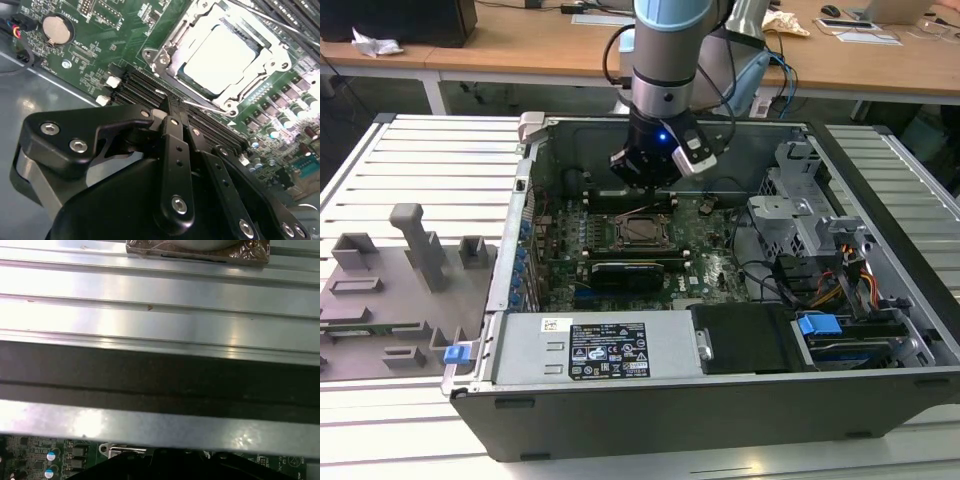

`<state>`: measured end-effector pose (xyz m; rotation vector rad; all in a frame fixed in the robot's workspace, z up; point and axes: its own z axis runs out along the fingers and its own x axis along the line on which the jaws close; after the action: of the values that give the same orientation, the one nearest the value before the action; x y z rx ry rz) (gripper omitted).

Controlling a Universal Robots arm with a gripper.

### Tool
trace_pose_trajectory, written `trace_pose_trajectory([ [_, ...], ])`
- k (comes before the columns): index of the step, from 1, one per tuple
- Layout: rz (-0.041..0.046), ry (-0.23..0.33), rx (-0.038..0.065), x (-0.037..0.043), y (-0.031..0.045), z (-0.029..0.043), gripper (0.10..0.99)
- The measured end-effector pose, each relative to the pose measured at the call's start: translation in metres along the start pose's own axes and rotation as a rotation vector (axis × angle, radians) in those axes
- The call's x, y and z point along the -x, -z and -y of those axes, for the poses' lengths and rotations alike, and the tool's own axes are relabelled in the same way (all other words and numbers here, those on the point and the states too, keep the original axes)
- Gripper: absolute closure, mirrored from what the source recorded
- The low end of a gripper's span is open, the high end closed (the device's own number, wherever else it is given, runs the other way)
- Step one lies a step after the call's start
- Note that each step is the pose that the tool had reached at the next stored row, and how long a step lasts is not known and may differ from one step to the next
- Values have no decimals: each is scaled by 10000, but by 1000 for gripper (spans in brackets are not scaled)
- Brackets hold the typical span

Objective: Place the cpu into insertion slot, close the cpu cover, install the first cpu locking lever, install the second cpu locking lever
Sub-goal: 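Install the first cpu locking lever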

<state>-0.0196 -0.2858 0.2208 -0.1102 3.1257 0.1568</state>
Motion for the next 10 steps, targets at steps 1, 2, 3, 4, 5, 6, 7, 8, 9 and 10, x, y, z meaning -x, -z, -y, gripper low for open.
trace_pose_trajectory([
  [1, 0, 0, 6, 2, -10, 3, 980],
  [2, 0, 0, 10, 3, -19, 6, 980],
  [3, 0, 0, 14, 3, -30, 13, 980],
  [4, 0, -3, 26, 4, -42, 25, 980],
  [5, 2, -8, 51, 6, -48, 35, 980],
  [6, 4, -12, 75, 8, -50, 42, 980],
  [7, 8, -21, 106, 12, -53, 51, 980],
  [8, 12, -37, 141, 19, -54, 59, 980],
  [9, 15, -48, 152, 23, -57, 60, 980],
  [10, 16, -53, 154, 25, -60, 61, 980],
])
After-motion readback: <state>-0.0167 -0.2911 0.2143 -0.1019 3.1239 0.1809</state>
